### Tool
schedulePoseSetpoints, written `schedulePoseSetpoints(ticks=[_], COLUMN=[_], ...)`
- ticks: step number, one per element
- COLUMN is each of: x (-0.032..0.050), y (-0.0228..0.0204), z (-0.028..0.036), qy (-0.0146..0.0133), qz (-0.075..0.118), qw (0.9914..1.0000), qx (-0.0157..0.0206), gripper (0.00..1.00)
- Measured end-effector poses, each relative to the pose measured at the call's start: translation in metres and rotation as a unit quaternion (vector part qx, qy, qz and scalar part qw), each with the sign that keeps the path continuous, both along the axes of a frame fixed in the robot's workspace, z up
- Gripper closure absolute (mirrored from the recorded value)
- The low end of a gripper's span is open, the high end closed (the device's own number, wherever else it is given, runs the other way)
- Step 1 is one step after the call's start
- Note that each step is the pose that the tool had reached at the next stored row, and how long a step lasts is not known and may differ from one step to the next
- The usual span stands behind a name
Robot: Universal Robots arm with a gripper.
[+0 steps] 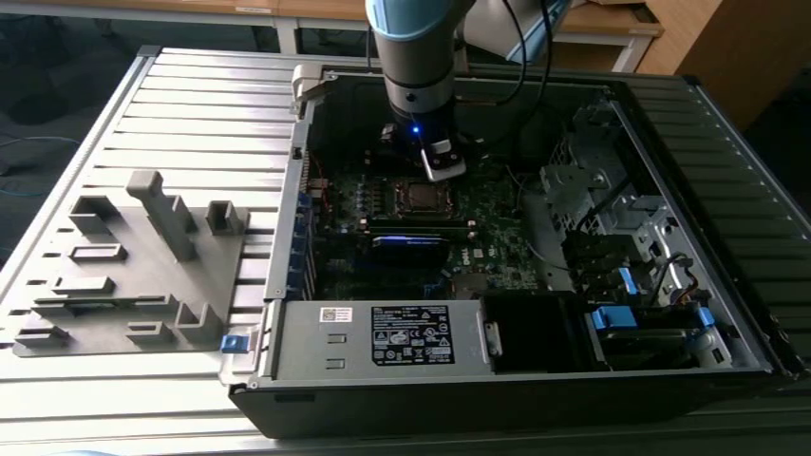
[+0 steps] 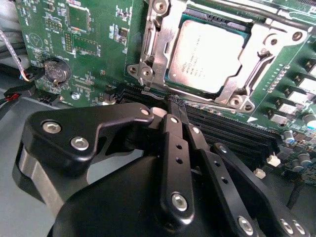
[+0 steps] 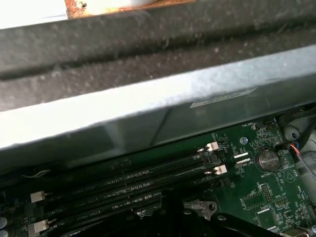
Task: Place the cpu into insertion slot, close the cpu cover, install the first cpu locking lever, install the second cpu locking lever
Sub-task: 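Install the first cpu locking lever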
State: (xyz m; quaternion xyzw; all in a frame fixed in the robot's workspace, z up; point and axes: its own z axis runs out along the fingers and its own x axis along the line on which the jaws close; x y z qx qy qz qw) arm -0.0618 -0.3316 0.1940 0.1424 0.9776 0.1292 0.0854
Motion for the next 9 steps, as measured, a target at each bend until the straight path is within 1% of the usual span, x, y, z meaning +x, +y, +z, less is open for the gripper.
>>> schedulePoseSetpoints(ticks=[2,9], x=[0.0001,0.0028], y=[0.0,-0.0001], z=[-0.0008,-0.003], qy=[-0.0002,-0.0002], qz=[0.0,0.0], qw=[1.0,0.99999], qx=[-0.0003,-0.0033], gripper=[0.89,0.89])
